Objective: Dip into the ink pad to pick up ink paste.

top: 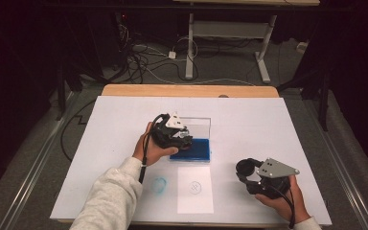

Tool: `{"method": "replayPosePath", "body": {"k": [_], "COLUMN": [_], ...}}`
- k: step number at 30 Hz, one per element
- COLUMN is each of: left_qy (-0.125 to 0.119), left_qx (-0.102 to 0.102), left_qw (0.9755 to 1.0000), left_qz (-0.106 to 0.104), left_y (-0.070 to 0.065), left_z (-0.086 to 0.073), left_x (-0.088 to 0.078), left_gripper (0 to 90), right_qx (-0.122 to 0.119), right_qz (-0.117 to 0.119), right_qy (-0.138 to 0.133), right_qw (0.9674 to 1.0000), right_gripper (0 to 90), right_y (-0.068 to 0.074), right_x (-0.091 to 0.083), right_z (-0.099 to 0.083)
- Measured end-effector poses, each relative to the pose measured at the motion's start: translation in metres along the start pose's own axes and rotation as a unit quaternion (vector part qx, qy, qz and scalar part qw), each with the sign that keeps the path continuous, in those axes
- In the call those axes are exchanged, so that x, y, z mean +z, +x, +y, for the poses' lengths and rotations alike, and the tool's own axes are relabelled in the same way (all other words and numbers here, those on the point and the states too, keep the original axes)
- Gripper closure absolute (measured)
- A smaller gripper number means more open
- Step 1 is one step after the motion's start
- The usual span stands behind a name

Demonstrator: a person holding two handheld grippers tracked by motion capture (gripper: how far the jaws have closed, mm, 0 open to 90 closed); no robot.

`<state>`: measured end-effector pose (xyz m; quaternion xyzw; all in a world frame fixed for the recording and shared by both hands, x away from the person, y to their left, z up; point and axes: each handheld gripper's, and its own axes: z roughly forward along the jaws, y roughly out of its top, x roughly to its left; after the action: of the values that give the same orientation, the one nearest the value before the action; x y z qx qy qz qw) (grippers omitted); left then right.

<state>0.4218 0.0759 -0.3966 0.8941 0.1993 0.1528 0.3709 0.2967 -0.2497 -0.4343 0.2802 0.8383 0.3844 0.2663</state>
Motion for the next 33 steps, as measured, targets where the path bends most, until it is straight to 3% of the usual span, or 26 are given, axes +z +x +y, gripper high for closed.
{"method": "replayPosePath", "body": {"k": [4, 9, 19, 33], "left_qy": [-0.011, -0.01, -0.005, 0.022], "left_qx": [0.01, 0.014, 0.008, 0.004], "left_qw": [0.9999, 0.9998, 0.9998, 0.999], "left_qz": [0.002, -0.006, -0.02, -0.04], "left_y": [-0.003, -0.006, -0.01, -0.018], "left_z": [0.014, 0.018, 0.016, 0.007], "left_x": [-0.005, 0.001, 0.017, 0.046], "left_gripper": [54.7, 54.7, 54.7, 54.7], "right_qx": [0.0, 0.0, 0.0, -0.001], "right_qz": [-0.001, -0.001, 0.001, 0.004], "right_qy": [-0.001, -0.001, 0.003, 0.007], "right_qw": [1.0, 1.0, 1.0, 1.0], "right_gripper": [38.5, 38.6, 38.5, 38.5], "right_y": [0.0, -0.001, -0.001, 0.0], "right_x": [0.0, 0.0, 0.001, 0.002], "right_z": [0.0, -0.001, -0.001, -0.002]}}
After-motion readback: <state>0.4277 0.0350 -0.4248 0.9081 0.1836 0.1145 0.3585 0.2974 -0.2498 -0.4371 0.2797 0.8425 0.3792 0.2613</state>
